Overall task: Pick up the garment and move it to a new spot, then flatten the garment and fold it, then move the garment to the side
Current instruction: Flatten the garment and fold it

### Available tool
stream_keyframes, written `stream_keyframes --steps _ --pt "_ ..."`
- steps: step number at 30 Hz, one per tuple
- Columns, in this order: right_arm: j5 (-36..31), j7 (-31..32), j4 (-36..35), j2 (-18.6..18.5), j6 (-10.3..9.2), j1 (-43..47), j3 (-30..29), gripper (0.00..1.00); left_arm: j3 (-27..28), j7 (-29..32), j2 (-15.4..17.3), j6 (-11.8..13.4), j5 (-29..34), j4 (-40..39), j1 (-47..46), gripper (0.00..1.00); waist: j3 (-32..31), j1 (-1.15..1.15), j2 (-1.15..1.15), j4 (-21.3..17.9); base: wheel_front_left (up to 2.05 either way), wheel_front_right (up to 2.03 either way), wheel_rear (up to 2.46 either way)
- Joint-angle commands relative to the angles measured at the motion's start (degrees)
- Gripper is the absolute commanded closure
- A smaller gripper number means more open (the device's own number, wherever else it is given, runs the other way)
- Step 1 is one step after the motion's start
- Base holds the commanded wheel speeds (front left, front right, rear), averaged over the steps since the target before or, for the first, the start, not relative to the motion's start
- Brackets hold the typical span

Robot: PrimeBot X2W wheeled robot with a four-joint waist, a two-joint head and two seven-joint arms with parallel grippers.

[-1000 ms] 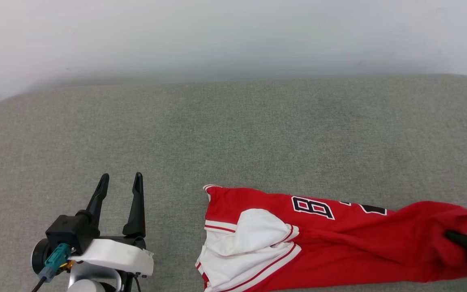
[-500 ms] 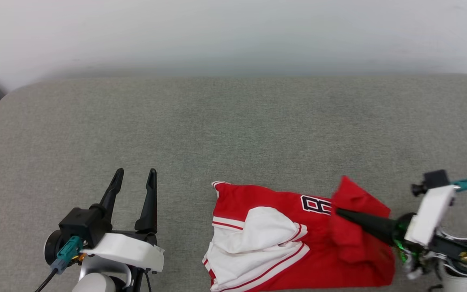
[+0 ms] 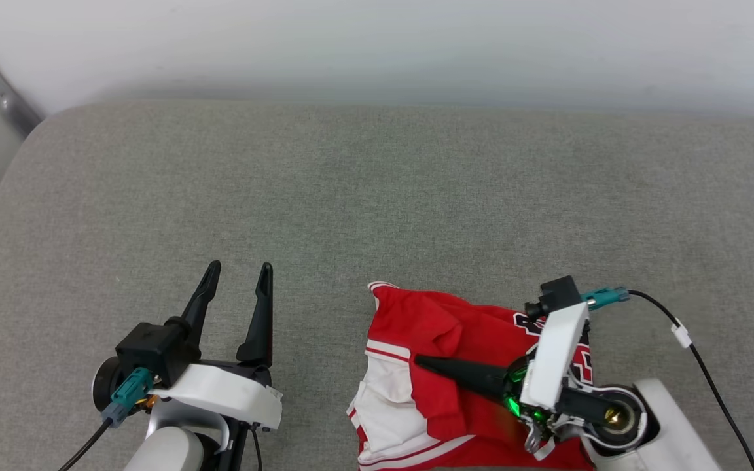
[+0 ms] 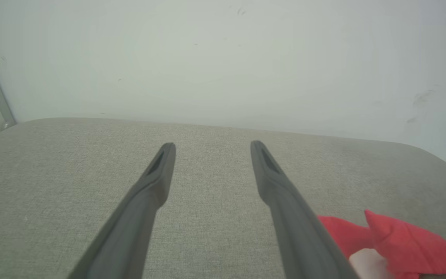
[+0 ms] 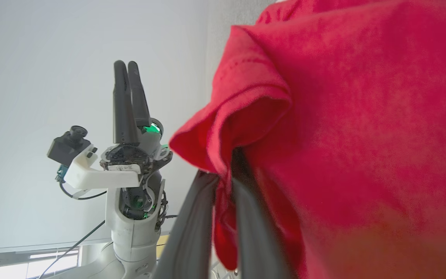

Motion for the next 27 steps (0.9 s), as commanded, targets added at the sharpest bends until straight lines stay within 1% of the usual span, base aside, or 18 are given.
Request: stream_keyframes --steps 1,2,3,4,9,13,16,20,23,27 --pt "-1.23 -1.33 0.94 0.05 0.00 -1.18 1.07 0.90 0.00 -0.26 -0.19 -0.19 0.11 0.20 -0.60 0.00 0.35 0.00 0.00 0.25 0.00 0.00 0.00" --pt "-1.63 -1.91 1.40 0.06 0.00 -1.18 2.03 0.71 0.01 -0.32 -0.25 -0.21 0.15 0.31 -0.61 0.00 0.50 0.00 0.00 0.32 0.00 0.00 0.00" --pt "-1.82 -2.60 1.78 0.06 0.00 -1.40 2.88 0.55 0.06 -0.41 -0.31 -0.26 0.17 0.40 -0.70 0.00 0.72 0.00 0.00 0.35 0.00 0.00 0.00" --pt "-1.84 -3.20 1.97 0.05 0.00 -1.72 3.48 0.00 0.12 -0.40 -0.39 -0.23 0.18 0.52 -0.82 0.00 0.88 0.00 0.00 0.36 0.00 0.00 0.00" --pt "-3.01 -4.76 1.30 -0.83 0.00 -3.20 6.24 0.00 0.47 -0.78 -0.86 -0.20 0.35 0.95 -1.08 0.00 1.22 0.00 0.00 0.02 0.00 0.00 0.00" --pt "-5.74 -6.70 -2.70 -3.71 0.00 -4.49 8.71 0.00 0.66 -0.83 -0.97 -0.45 0.56 1.25 -1.25 0.00 1.15 0.00 0.00 -0.34 0.00 0.00 0.00" --pt "-12.92 -12.07 -7.05 -8.55 0.00 -5.34 11.67 0.00 0.90 -0.89 -0.95 -0.48 0.66 1.42 -1.06 0.00 0.78 0.00 0.00 -0.70 0.00 0.00 0.00" --pt "-26.80 -22.01 -8.01 -14.84 0.00 -5.16 13.14 0.00 1.28 -0.97 -0.82 -0.08 0.62 1.61 -0.12 0.00 -0.17 0.00 0.00 -1.45 0.00 0.00 0.00" --pt "-36.12 -27.95 -6.86 -17.78 0.00 -3.61 10.38 0.00 1.58 -1.02 -0.67 0.17 0.61 1.63 0.65 0.00 -1.06 0.00 0.00 -2.17 0.00 0.00 0.00" --pt "-43.74 -32.52 -6.97 -18.85 -0.01 0.05 3.74 0.00 1.74 -1.05 -0.43 0.53 0.45 1.70 1.58 0.00 -2.50 0.00 0.00 -2.97 0.00 0.00 0.00"
